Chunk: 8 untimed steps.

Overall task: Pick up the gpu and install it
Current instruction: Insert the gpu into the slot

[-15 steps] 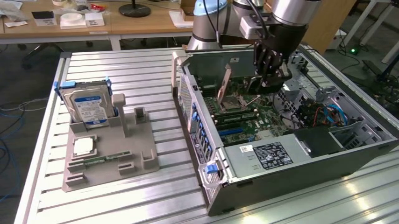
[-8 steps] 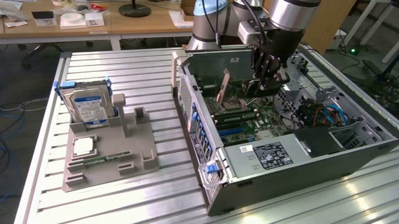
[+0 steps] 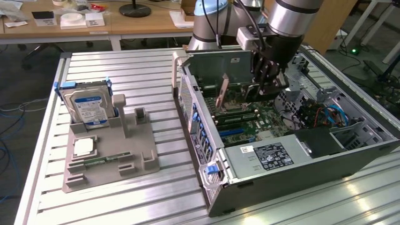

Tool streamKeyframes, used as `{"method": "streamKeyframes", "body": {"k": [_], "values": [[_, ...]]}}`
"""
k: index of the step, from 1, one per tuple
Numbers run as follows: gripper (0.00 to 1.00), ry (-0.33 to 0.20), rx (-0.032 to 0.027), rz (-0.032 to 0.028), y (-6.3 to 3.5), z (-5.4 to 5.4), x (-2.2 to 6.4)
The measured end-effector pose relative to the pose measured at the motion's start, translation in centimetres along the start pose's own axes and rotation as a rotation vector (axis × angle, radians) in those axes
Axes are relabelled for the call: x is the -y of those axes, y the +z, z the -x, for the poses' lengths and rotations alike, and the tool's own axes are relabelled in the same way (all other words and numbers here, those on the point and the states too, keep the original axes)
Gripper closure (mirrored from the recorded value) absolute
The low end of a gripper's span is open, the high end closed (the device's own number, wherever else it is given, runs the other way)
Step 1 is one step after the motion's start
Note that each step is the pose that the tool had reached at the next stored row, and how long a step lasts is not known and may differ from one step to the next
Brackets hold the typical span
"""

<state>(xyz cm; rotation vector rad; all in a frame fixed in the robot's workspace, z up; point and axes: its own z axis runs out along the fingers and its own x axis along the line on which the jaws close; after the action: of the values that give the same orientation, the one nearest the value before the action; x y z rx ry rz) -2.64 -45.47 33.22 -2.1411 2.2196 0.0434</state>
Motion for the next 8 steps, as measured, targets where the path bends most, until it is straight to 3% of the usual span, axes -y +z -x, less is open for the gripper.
{"method": "streamKeyframes", "body": {"k": [8], "values": [[0.72, 0.012, -0.0005, -0.0007, 1.03, -0.35, -0.74]]}}
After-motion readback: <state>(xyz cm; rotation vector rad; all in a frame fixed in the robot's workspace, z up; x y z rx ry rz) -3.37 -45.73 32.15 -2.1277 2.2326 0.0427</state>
